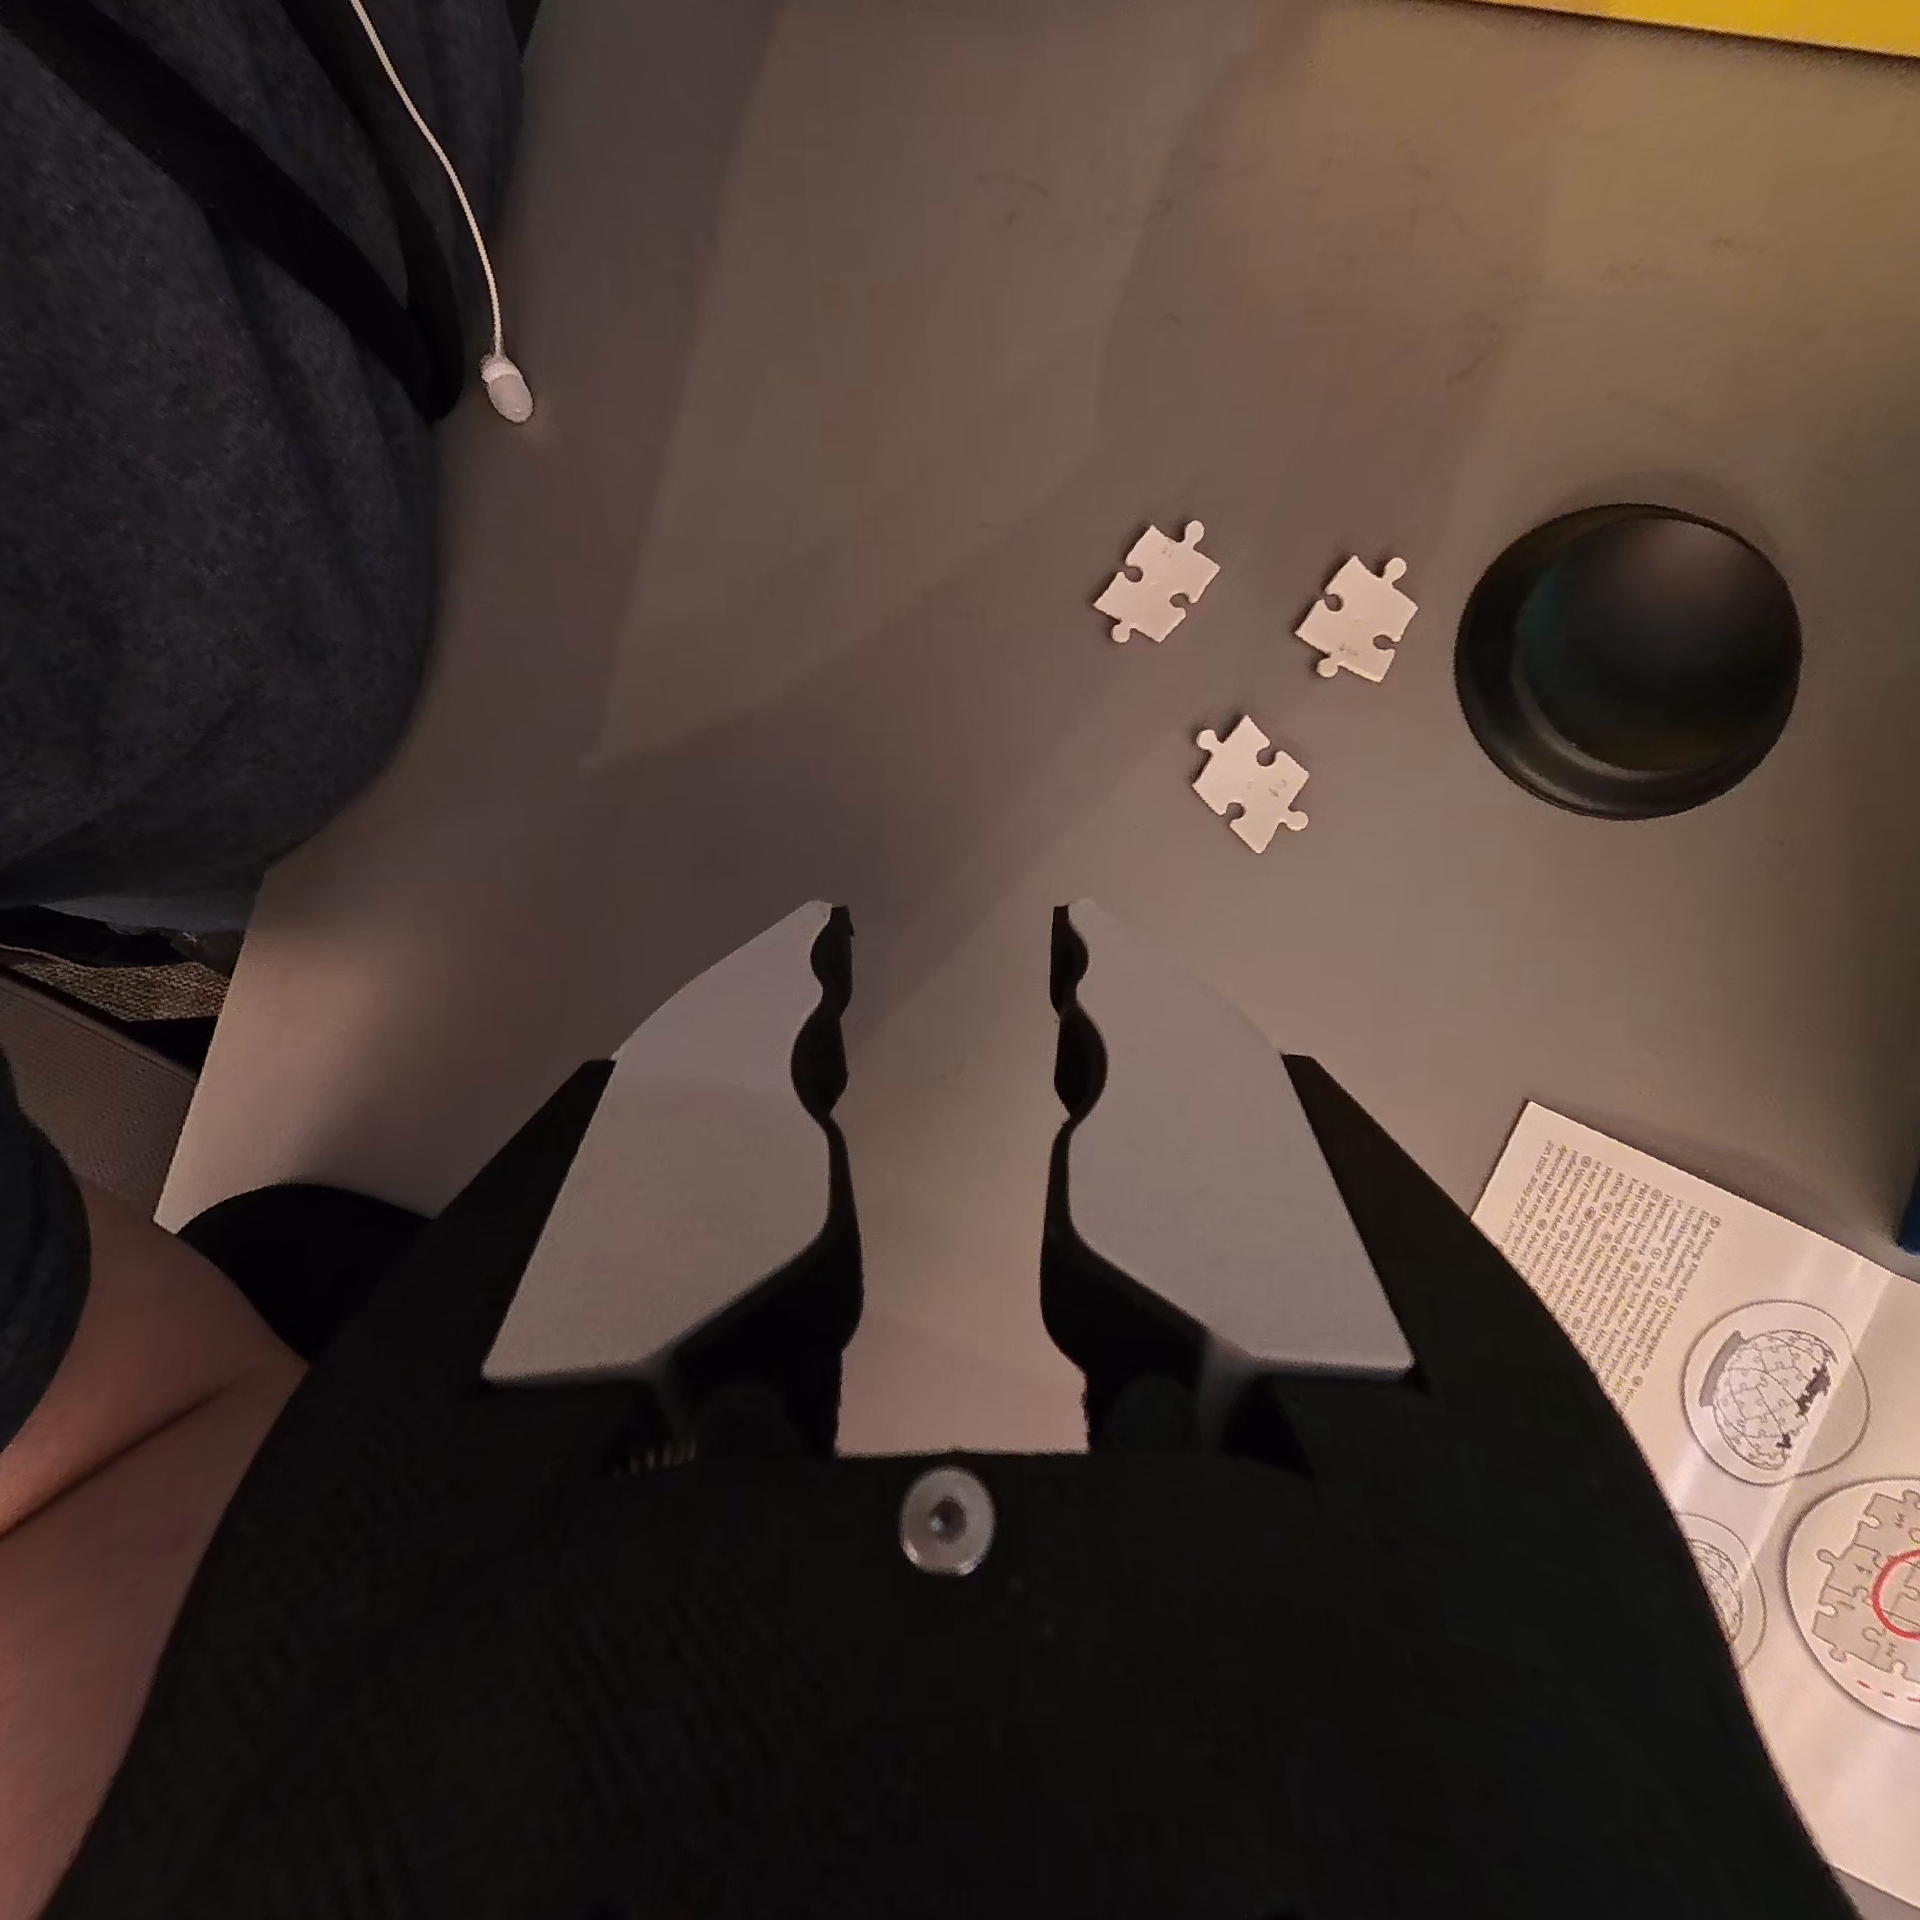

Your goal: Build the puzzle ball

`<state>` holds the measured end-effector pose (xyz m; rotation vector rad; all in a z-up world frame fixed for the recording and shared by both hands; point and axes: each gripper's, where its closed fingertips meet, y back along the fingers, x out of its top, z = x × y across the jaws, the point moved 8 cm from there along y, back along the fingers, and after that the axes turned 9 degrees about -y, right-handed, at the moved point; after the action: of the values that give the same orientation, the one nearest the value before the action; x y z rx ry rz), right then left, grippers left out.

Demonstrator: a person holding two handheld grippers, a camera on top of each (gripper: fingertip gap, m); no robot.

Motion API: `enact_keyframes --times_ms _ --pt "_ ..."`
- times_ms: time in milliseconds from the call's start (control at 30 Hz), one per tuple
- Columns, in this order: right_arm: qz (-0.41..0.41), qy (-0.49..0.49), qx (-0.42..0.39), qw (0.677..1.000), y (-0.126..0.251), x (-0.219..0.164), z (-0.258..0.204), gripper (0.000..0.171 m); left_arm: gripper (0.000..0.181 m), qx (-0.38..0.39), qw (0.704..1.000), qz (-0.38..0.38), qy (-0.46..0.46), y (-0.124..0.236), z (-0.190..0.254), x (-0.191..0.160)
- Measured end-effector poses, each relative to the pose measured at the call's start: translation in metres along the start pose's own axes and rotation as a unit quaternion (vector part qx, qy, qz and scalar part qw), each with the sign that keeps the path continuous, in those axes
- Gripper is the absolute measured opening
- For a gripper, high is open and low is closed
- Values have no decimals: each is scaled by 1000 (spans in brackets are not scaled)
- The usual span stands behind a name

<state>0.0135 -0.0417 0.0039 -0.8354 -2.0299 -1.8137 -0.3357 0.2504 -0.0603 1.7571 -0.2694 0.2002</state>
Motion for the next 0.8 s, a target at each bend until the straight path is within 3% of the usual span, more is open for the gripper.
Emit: enact_keyframes --times_ms 467,800 --pt "-1 -4 1 1000 0 -1 2 38 46 -92 996 -3 -14 -14 -18 0" --pt "-1 -6 1 1000 0 -2 2 38 41 -80 995 -28 -43 -14 -12 5"
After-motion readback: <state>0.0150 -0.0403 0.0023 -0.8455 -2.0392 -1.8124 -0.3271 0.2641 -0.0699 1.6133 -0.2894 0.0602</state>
